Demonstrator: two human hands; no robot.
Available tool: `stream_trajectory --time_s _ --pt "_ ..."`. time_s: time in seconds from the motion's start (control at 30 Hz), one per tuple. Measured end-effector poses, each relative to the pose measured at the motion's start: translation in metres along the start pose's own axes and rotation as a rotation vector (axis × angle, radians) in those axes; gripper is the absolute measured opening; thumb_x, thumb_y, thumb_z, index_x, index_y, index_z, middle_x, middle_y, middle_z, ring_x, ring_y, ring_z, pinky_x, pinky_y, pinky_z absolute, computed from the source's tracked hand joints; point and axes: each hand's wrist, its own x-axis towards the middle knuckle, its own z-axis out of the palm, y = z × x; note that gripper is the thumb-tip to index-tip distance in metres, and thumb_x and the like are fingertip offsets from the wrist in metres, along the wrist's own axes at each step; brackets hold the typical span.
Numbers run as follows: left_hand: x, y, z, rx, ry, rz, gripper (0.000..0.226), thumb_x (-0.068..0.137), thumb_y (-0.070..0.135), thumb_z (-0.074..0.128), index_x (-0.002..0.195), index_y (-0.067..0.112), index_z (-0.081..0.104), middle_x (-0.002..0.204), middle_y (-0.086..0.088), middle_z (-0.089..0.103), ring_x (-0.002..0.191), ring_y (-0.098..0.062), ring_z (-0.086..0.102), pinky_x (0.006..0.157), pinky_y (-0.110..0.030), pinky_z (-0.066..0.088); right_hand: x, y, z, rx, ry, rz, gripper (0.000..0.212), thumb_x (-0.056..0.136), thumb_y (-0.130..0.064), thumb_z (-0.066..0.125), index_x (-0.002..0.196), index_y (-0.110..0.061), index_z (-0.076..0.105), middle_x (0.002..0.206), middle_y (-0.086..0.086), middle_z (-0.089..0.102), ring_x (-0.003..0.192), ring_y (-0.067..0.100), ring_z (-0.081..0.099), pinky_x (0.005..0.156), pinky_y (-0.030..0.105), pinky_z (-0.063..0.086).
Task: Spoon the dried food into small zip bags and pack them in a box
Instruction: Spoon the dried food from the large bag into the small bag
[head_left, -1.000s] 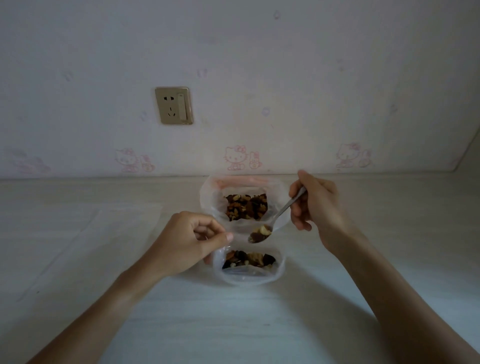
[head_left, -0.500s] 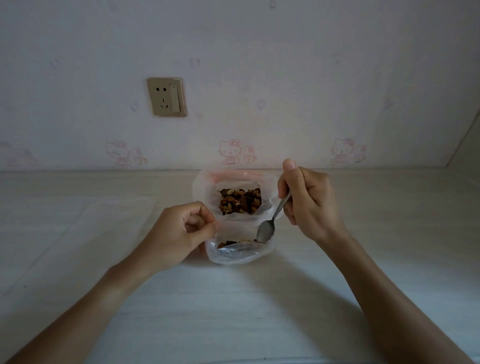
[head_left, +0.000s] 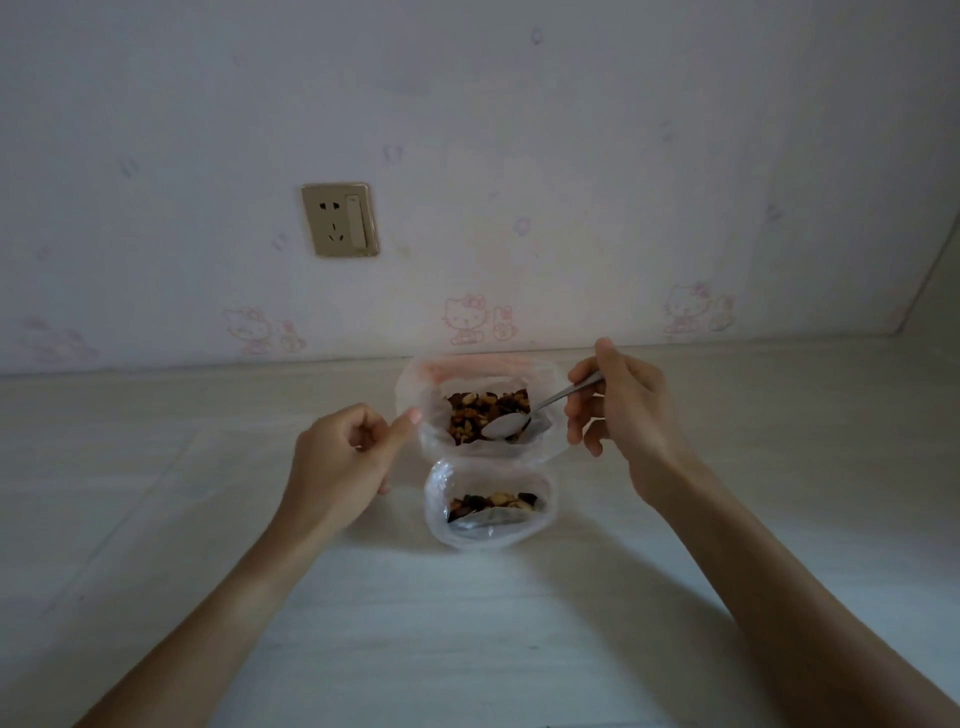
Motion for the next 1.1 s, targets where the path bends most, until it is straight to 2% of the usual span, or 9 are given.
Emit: stream_trajectory --time_s 0.1,0.23,0.33,0.4,0.53,0.63,0.73,0.93,1.1 --pt "0.004 -0.005 0.006 -0.023 0.056 -0.078 0.040 0.085 0.058 0.075 0.083 0.019 0.066 0.064 0.000 0.071 0.053 -0.007 0.066 0.066 -0.031 0.048 -0.002 0.003 0.002 -0.154 0.069 -0.156 0.049 0.112 -0.036 0.037 0.085 -0.005 0.062 0.058 0.009 0.064 0.043 0.023 0.056 0.038 0.025 0.039" --pt "0.017 -0.001 0.011 0.058 -0.054 -0.157 0.049 0.088 0.071 0.064 0.111 0.028 0.060 0.096 0.009 0.074 0.070 0.003 0.070 0.068 -0.020 0.045 -0.001 0.005 0.008 -0.363 0.078 -0.232 0.047 0.111 -0.036 0.036 0.081 -0.012 0.063 0.058 0.006 0.064 0.041 0.013 0.056 0.043 0.025 0.045" --pt "0.023 0.000 0.016 -0.024 -0.122 -0.158 0.044 0.087 0.071 0.064 0.105 0.032 0.071 0.094 0.013 0.076 0.081 0.000 0.071 0.072 -0.023 0.047 -0.003 0.010 0.013 -0.371 0.002 -0.167 0.044 0.111 -0.035 0.037 0.083 -0.012 0.063 0.062 0.004 0.066 0.044 0.013 0.058 0.044 0.024 0.045" --pt "0.023 -0.003 0.023 -0.097 -0.096 -0.158 0.032 0.089 0.060 0.070 0.096 0.029 0.075 0.088 0.010 0.078 0.085 -0.010 0.073 0.071 -0.027 0.049 -0.004 0.011 0.014 -0.310 -0.053 -0.094 0.044 0.111 -0.037 0.038 0.088 -0.010 0.064 0.064 0.005 0.068 0.048 0.018 0.061 0.041 0.023 0.042" --pt "0.021 -0.010 0.032 -0.149 -0.045 -0.110 0.030 0.093 0.036 0.074 0.081 0.008 0.068 0.078 -0.011 0.073 0.073 -0.028 0.069 0.068 -0.036 0.047 -0.003 0.010 0.011 -0.170 -0.117 0.046 0.044 0.110 -0.039 0.041 0.097 -0.006 0.067 0.072 0.006 0.072 0.056 0.021 0.063 0.038 0.028 0.039" --pt "0.020 -0.010 0.033 -0.235 -0.084 -0.066 0.033 0.094 0.034 0.075 0.083 0.004 0.065 0.076 -0.012 0.072 0.065 -0.016 0.064 0.065 -0.030 0.045 -0.003 0.011 0.014 -0.187 -0.145 0.077 0.040 0.111 -0.034 0.041 0.099 -0.006 0.068 0.073 0.005 0.074 0.058 0.019 0.064 0.038 0.027 0.040" --pt "0.020 -0.006 0.035 -0.280 -0.100 -0.047 0.024 0.096 0.031 0.073 0.073 0.025 0.068 0.072 0.000 0.073 0.064 -0.006 0.063 0.060 -0.019 0.044 -0.003 0.012 0.015 -0.170 -0.178 0.116 0.037 0.111 -0.029 0.043 0.101 -0.005 0.069 0.074 0.004 0.075 0.060 0.018 0.063 0.039 0.026 0.042" --pt "0.018 -0.005 0.035 -0.327 -0.097 -0.009 0.021 0.097 0.033 0.072 0.077 0.027 0.070 0.080 -0.005 0.077 0.071 -0.016 0.067 0.068 -0.033 0.046 -0.002 0.012 0.012 -0.135 -0.217 0.145 0.033 0.110 -0.026 0.047 0.103 -0.004 0.071 0.085 0.010 0.078 0.062 0.019 0.065 0.041 0.027 0.043" --pt "0.018 -0.002 0.036 -0.347 -0.070 0.020 0.018 0.099 0.028 0.071 0.082 0.024 0.072 0.082 -0.006 0.077 0.074 -0.019 0.070 0.070 -0.035 0.049 -0.002 0.011 0.012 -0.125 -0.196 0.152 0.034 0.110 -0.026 0.046 0.103 -0.003 0.071 0.086 0.012 0.078 0.062 0.021 0.065 0.041 0.027 0.043"
